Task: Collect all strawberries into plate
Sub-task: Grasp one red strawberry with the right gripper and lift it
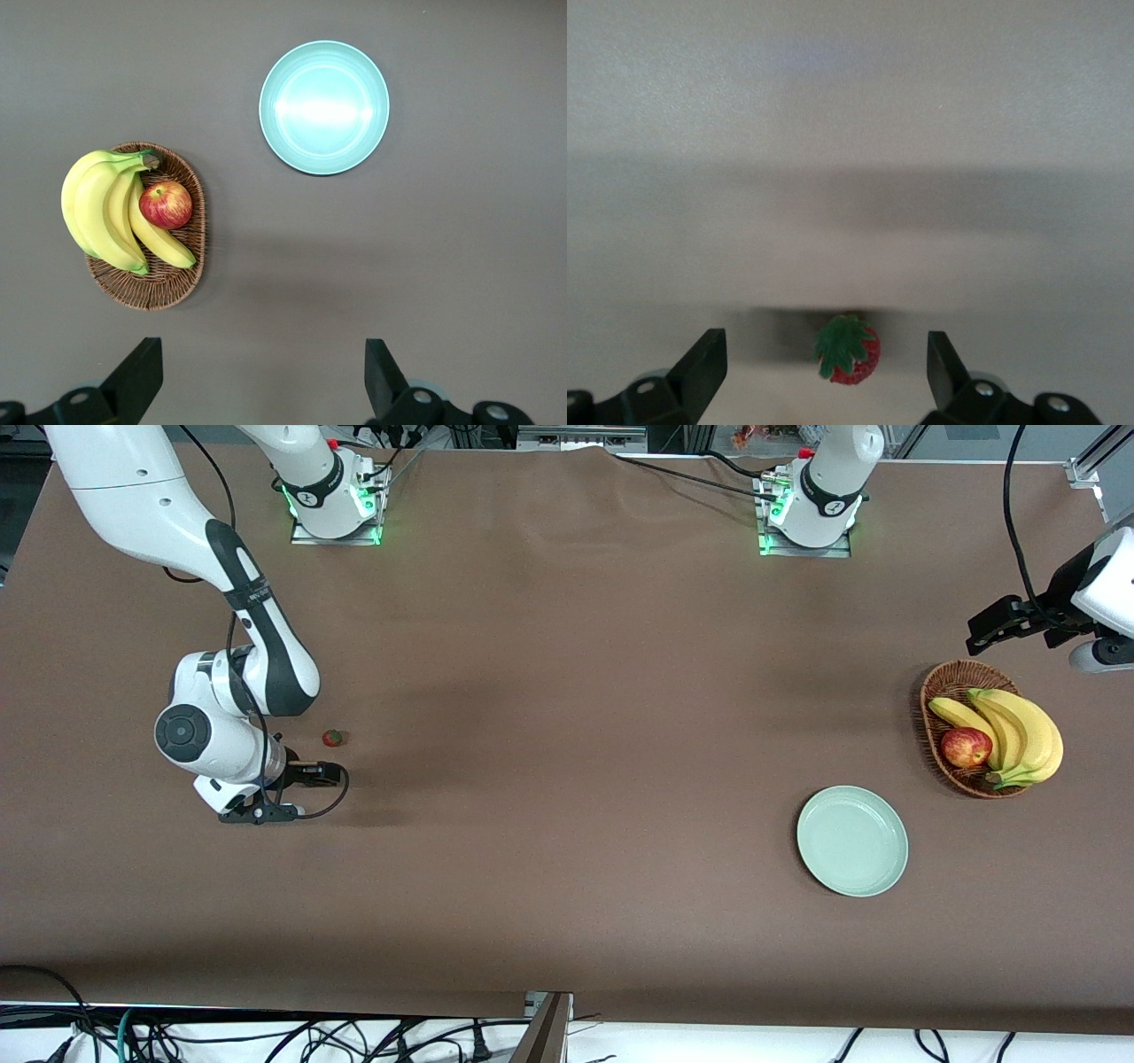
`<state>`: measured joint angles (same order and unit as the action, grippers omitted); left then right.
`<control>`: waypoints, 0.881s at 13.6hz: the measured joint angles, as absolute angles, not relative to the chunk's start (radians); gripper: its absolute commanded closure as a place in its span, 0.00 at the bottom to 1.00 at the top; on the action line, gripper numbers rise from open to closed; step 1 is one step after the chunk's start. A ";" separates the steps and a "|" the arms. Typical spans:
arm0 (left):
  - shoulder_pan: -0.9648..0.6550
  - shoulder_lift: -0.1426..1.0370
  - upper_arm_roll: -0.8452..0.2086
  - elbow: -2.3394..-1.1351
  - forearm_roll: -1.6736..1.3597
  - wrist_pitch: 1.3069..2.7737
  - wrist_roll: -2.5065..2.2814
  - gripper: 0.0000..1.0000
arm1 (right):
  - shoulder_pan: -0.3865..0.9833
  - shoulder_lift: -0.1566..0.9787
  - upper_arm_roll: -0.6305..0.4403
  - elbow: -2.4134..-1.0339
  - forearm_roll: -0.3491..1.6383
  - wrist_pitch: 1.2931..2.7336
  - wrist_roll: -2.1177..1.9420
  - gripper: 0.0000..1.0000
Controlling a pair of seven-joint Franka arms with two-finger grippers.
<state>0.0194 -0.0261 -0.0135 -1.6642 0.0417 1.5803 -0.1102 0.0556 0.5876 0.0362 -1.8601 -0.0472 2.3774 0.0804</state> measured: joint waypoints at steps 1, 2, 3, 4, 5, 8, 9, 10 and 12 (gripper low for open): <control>0.019 -0.026 -0.014 -1.664 0.042 1.580 -0.110 0.00 | 0.056 0.590 0.036 -1.862 -0.047 2.378 0.080 0.00; 0.019 -0.026 -0.014 -1.664 0.042 1.580 -0.110 0.00 | 0.056 0.593 0.036 -1.867 -0.047 2.379 0.080 0.01; 0.019 -0.026 -0.014 -1.664 0.042 1.580 -0.110 0.00 | 0.056 0.595 0.036 -1.873 -0.047 2.382 0.080 0.04; 0.019 -0.026 -0.014 -1.664 0.042 1.580 -0.110 0.00 | 0.056 0.596 0.036 -1.877 -0.047 2.384 0.080 0.17; 0.019 -0.026 -0.014 -1.664 0.042 1.580 -0.110 0.00 | 0.056 0.596 0.036 -1.880 -0.047 2.384 0.080 0.28; 0.019 -0.026 -0.014 -1.664 0.042 1.580 -0.110 0.00 | 0.056 0.596 0.036 -1.886 -0.047 2.384 0.080 0.62; 0.019 -0.026 -0.014 -1.664 0.042 1.580 -0.110 0.00 | 0.055 0.596 0.036 -1.886 -0.047 2.384 0.080 0.69; 0.019 -0.026 -0.014 -1.664 0.042 1.580 -0.110 0.00 | 0.055 0.596 0.034 -1.886 -0.047 2.384 0.079 0.75; 0.019 -0.026 -0.014 -1.664 0.042 1.580 -0.110 0.00 | 0.054 0.596 0.032 -1.886 -0.047 2.384 0.079 0.82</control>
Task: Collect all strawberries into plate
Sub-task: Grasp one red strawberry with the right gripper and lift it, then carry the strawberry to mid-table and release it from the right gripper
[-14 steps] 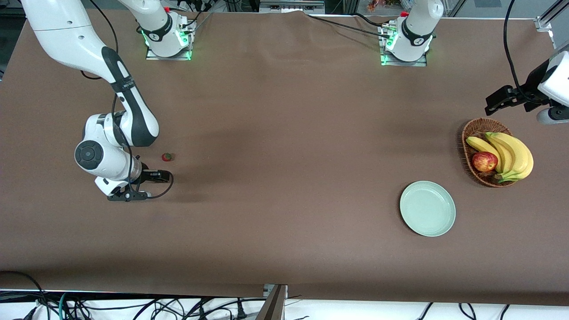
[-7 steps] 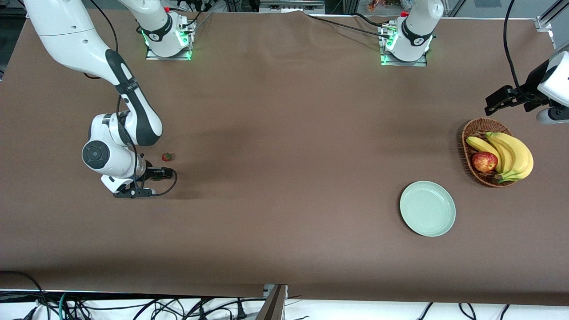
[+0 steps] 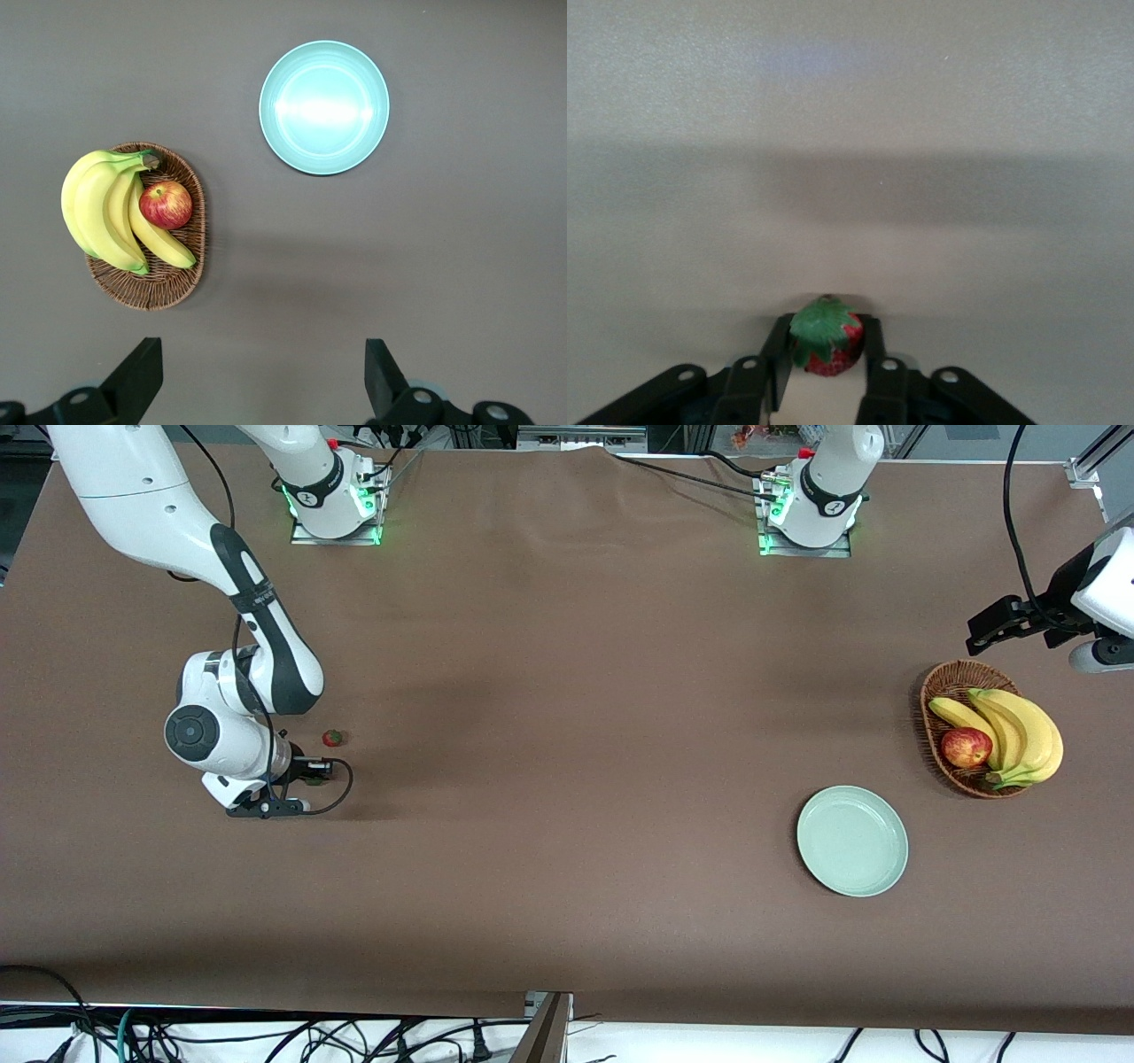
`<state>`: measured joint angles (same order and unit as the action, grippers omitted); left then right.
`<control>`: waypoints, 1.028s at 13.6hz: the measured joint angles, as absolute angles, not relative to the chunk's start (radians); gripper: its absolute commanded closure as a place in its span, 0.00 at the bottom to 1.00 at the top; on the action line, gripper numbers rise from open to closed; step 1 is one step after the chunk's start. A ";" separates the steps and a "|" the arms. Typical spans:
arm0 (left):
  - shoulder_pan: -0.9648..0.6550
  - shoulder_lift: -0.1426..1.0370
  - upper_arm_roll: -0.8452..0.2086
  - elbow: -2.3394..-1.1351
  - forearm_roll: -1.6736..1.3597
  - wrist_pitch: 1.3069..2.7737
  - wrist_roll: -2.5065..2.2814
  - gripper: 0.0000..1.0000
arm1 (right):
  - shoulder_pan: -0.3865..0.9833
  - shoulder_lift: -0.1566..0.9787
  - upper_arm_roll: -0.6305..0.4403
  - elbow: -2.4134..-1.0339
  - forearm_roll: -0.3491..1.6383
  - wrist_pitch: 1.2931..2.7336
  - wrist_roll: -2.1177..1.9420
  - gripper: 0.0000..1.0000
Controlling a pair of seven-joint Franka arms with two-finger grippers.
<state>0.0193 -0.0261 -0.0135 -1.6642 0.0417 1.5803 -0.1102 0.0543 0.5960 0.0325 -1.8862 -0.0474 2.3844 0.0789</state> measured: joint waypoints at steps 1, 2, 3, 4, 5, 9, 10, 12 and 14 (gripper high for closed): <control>0.019 -0.026 -0.014 -1.664 0.042 1.580 -0.110 0.00 | 0.054 0.596 0.032 -1.886 -0.047 2.384 0.079 0.82; 0.019 -0.026 -0.014 -1.664 0.042 1.580 -0.110 0.00 | 0.054 0.595 0.032 -1.885 -0.047 2.386 0.078 0.83; 0.019 -0.026 -0.014 -1.664 0.042 1.580 -0.110 0.00 | 0.054 0.593 0.032 -1.881 -0.048 2.390 0.076 0.83; 0.019 -0.026 -0.014 -1.664 0.042 1.580 -0.110 0.00 | 0.054 0.587 0.031 -1.871 -0.048 2.393 0.073 0.83; 0.019 -0.026 -0.014 -1.664 0.042 1.580 -0.110 0.00 | 0.055 0.577 0.032 -1.855 -0.048 2.391 0.072 0.83; 0.020 -0.026 -0.013 -1.664 0.042 1.585 -0.110 0.00 | 0.123 0.516 0.064 -1.775 -0.047 2.289 0.114 0.82; 0.021 -0.026 -0.013 -1.664 0.042 1.587 -0.110 0.00 | 0.175 0.510 0.068 -1.755 -0.047 2.269 0.182 0.82; 0.035 -0.026 -0.012 -1.663 0.039 1.597 -0.111 0.00 | 0.304 0.514 0.072 -1.717 -0.047 2.260 0.376 0.82; 0.054 -0.026 -0.012 -1.663 0.034 1.608 -0.110 0.00 | 0.423 0.540 0.074 -1.668 -0.043 2.261 0.580 0.82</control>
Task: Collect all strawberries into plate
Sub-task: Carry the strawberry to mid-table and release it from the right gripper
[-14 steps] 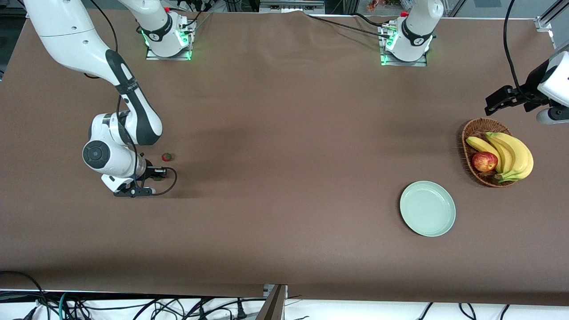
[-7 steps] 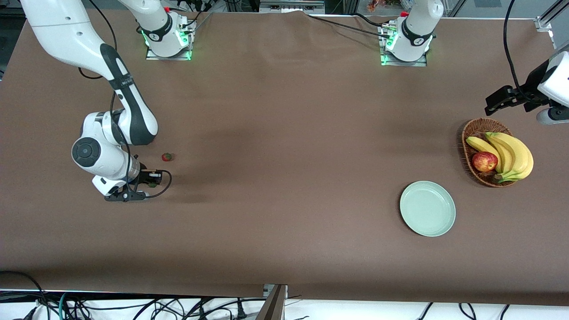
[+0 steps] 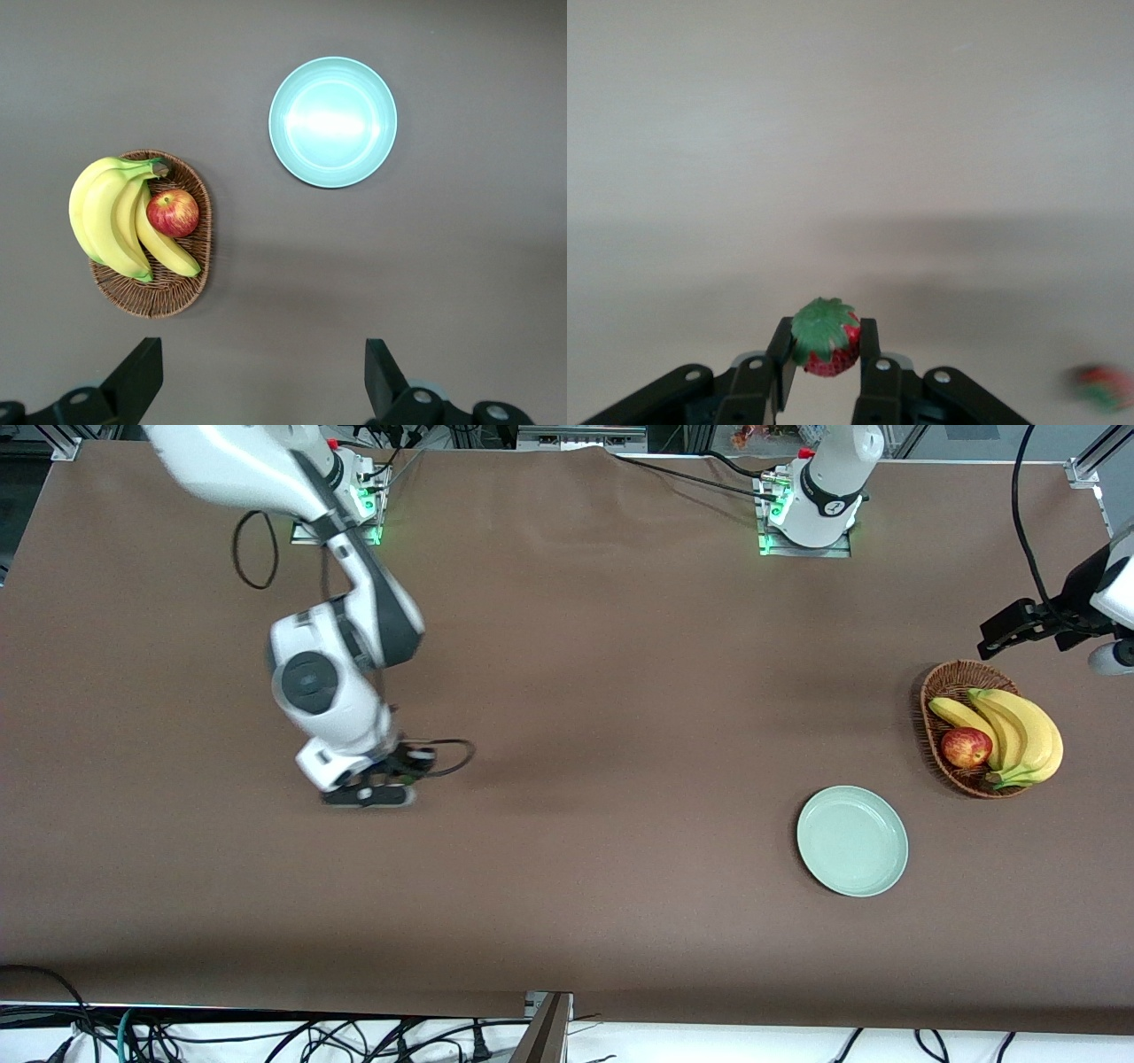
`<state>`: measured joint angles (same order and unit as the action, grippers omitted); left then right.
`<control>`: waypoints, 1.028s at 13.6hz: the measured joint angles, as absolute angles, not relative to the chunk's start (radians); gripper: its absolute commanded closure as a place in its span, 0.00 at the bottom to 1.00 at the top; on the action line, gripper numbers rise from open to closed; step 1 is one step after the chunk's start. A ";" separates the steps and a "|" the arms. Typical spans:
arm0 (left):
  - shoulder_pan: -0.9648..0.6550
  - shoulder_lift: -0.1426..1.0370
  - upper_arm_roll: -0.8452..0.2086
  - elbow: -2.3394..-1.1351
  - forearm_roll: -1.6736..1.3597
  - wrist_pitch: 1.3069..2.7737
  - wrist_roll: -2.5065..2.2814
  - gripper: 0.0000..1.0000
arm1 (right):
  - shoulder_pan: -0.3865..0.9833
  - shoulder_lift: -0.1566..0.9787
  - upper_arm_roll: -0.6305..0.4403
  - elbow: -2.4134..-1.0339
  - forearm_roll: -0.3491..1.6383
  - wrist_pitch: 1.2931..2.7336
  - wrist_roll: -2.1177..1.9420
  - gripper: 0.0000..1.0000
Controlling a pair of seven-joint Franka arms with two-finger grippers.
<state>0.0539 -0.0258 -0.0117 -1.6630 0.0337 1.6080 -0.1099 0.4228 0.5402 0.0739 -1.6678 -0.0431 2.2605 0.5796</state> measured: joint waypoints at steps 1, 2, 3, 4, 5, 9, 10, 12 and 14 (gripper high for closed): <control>0.061 -0.026 -0.012 -1.663 0.033 1.608 -0.109 0.00 | 0.475 0.564 0.074 -1.637 -0.042 2.261 0.680 0.82; 0.065 -0.026 -0.012 -1.663 0.031 1.608 -0.108 0.00 | 0.523 0.597 0.075 -1.600 -0.042 2.264 0.771 0.82; 0.067 -0.026 -0.013 -1.664 0.030 1.608 -0.108 0.00 | 0.565 0.633 0.075 -1.560 -0.041 2.271 0.845 0.82; 0.073 -0.026 -0.013 -1.666 0.019 1.608 -0.108 0.00 | 0.607 0.673 0.074 -1.517 -0.041 2.286 0.915 0.82; 0.084 -0.028 -0.013 -1.671 -0.008 1.610 -0.108 0.00 | 0.642 0.709 0.074 -1.482 -0.041 2.317 0.972 0.82; 0.118 -0.032 -0.028 -1.693 -0.057 1.618 -0.102 0.00 | 0.772 0.809 0.073 -1.422 -0.041 2.505 1.102 0.82; 0.118 -0.032 -0.049 -1.696 -0.059 1.617 -0.103 0.00 | 0.795 0.828 0.073 -1.420 -0.041 2.534 1.106 0.82; 0.118 -0.030 -0.117 -1.701 -0.060 1.615 -0.141 0.00 | 0.832 0.868 0.073 -1.418 -0.041 2.563 1.115 0.74; 0.117 -0.010 -0.185 -1.710 -0.060 1.617 -0.236 0.00 | 0.843 0.892 0.072 -1.417 -0.041 2.573 1.117 0.74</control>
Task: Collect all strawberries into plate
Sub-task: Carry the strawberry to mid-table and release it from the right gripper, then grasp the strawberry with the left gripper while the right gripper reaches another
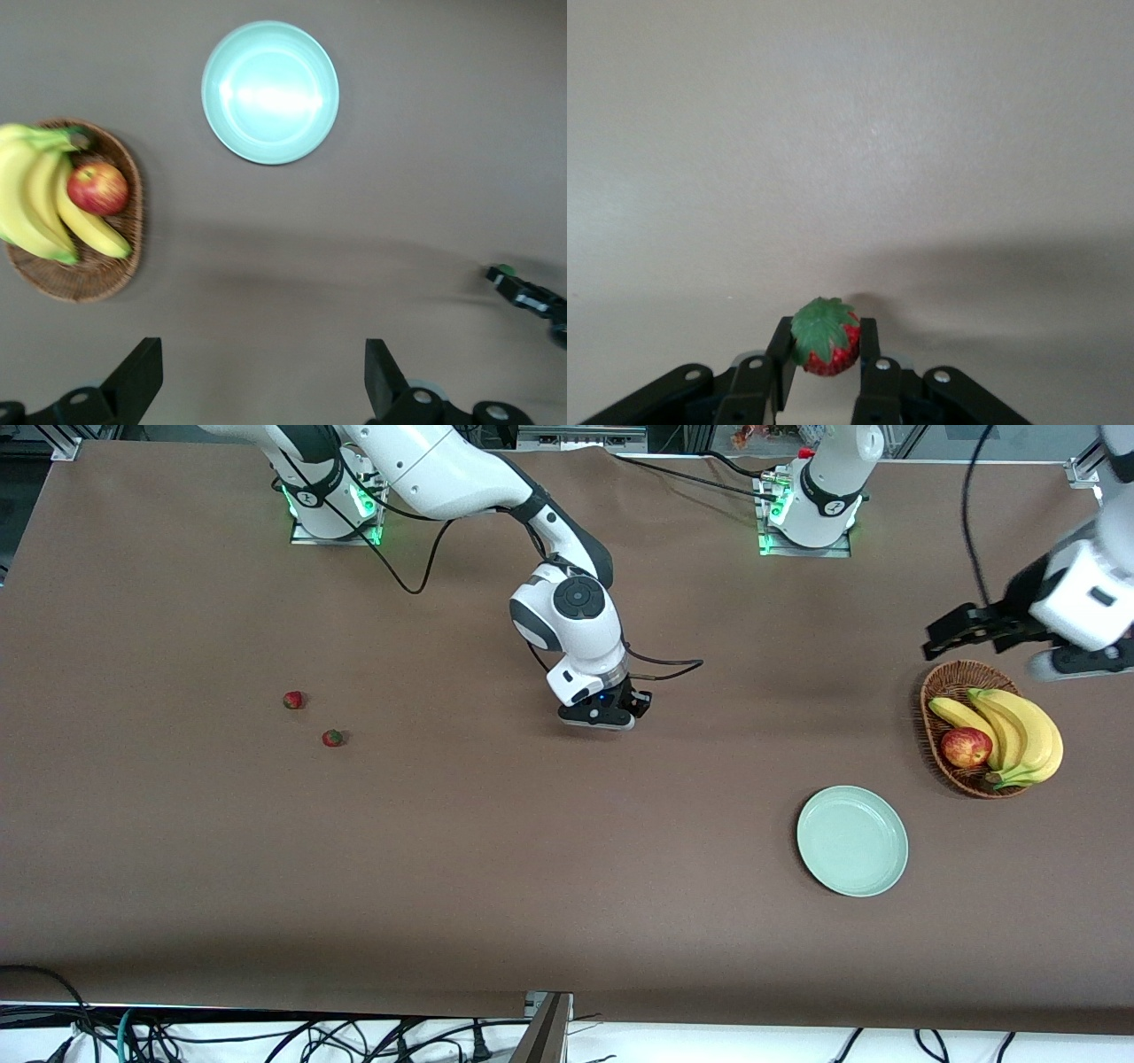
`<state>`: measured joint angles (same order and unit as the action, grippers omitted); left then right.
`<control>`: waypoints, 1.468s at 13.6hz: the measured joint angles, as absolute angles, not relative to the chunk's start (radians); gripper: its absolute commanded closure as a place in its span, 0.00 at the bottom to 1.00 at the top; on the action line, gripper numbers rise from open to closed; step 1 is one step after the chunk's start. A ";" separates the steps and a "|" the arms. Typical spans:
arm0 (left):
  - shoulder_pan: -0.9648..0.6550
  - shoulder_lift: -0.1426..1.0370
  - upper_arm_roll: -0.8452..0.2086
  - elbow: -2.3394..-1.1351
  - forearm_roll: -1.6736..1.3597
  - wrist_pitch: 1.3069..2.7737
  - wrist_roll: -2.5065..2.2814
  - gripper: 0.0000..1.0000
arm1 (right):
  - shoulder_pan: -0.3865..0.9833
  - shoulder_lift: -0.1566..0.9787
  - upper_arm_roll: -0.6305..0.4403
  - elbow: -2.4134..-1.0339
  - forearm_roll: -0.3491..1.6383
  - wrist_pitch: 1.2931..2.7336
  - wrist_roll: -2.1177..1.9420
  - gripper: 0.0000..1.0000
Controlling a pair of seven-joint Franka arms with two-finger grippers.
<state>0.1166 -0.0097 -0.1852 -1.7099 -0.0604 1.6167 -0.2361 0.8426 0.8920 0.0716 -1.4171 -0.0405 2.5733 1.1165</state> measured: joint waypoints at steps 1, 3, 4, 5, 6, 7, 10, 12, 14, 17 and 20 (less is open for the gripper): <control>0.116 0.011 -0.213 -1.712 -0.060 1.626 -0.271 0.00 | 0.843 0.898 0.071 -1.415 -0.041 2.574 1.117 0.66; 0.116 0.062 -0.257 -1.713 -0.060 1.666 -0.332 0.00 | 0.846 0.902 0.071 -1.415 -0.041 2.574 1.116 0.00; 0.115 0.085 -0.275 -1.713 -0.060 1.686 -0.358 0.00 | 0.848 0.902 0.071 -1.414 -0.041 2.574 1.116 0.00; 0.115 0.104 -0.292 -1.714 -0.061 1.706 -0.384 0.00 | 0.849 0.902 0.071 -1.412 -0.041 2.574 1.116 0.00; 0.115 0.121 -0.309 -1.714 -0.061 1.725 -0.405 0.00 | 0.850 0.901 0.070 -1.407 -0.041 2.574 1.116 0.00; 0.114 0.135 -0.322 -1.714 -0.061 1.738 -0.425 0.00 | 0.851 0.898 0.066 -1.398 -0.041 2.573 1.116 0.00; 0.090 0.168 -0.332 -1.714 -0.061 1.777 -0.481 0.00 | 0.820 0.852 0.039 -1.370 -0.041 2.482 1.087 0.00; 0.061 0.191 -0.333 -1.714 -0.060 1.816 -0.514 0.00 | 0.757 0.798 0.036 -1.366 -0.041 2.370 1.004 0.00; 0.024 0.217 -0.334 -1.714 -0.060 1.847 -0.568 0.00 | 0.686 0.754 0.030 -1.366 -0.041 2.274 0.902 0.00; -0.035 0.261 -0.337 -1.714 -0.060 1.898 -0.616 0.00 | 0.567 0.712 0.021 -1.366 -0.040 2.133 0.690 0.00; -0.093 0.306 -0.339 -1.715 -0.060 1.976 -0.672 0.00 | 0.492 0.697 -0.035 -1.367 -0.041 2.012 0.522 0.00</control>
<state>-0.0926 0.3064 -0.3388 -1.7146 -0.0605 1.9762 -0.6716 0.4921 0.6971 -0.0345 -1.3666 -0.0407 2.0119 0.5216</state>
